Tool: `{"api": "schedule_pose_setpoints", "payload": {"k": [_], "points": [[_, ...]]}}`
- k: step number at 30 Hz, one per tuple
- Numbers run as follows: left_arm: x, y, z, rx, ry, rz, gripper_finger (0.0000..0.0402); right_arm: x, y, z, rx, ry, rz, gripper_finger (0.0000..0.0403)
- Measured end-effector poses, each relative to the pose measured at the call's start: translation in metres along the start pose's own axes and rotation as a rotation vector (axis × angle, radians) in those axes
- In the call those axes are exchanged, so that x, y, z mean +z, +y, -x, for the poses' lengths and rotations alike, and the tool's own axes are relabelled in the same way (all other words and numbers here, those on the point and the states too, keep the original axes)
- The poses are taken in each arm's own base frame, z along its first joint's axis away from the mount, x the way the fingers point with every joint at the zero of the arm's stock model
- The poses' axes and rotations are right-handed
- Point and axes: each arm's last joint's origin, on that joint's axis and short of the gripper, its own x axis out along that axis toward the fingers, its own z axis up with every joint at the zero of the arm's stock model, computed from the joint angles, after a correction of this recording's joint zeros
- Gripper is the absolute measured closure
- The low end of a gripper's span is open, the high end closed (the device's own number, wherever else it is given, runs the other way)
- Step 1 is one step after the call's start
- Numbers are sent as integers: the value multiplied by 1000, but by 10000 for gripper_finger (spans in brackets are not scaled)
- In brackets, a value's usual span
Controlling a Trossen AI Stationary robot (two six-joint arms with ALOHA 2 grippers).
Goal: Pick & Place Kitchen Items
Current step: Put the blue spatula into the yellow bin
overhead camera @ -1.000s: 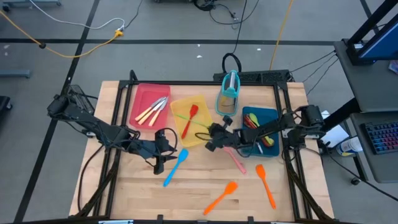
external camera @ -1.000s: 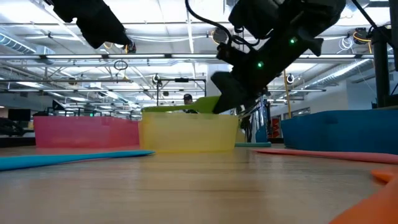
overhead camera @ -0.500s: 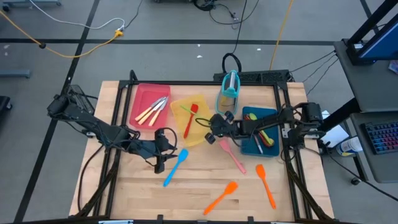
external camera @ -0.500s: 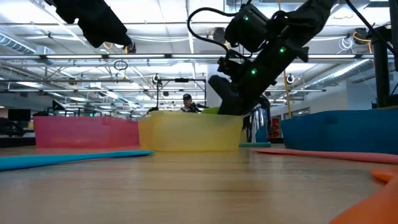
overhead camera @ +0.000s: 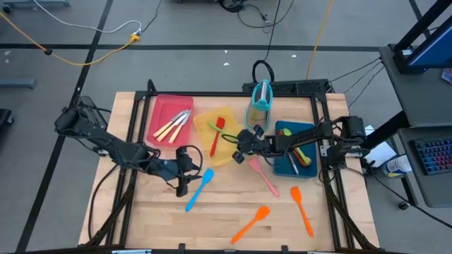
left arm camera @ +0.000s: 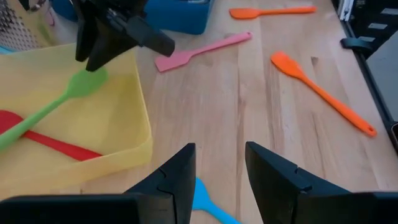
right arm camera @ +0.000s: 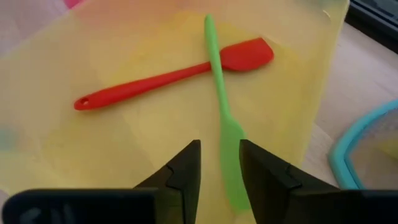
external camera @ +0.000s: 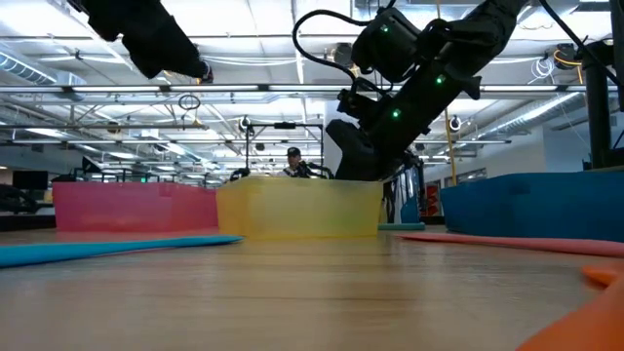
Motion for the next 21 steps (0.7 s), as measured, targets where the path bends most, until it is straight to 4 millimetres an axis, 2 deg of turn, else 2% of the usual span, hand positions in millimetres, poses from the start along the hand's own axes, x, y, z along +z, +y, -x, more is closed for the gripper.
{"api": "schedule_pose_setpoints", "payload": {"k": [8, 12, 16, 21], "points": [[-15, -5, -27, 43, 98, 62, 259, 11, 10, 2, 154, -92, 55, 302], [-26, -7, -43, 78, 159, 130, 259, 17, 22, 8, 221, -188, 158, 299], [-37, -10, -59, 116, 200, 240, 259, 17, 36, 17, 255, -265, 293, 288], [-55, -10, -79, 185, 271, 332, 259, 14, 52, 29, 304, -328, 363, 262]]}}
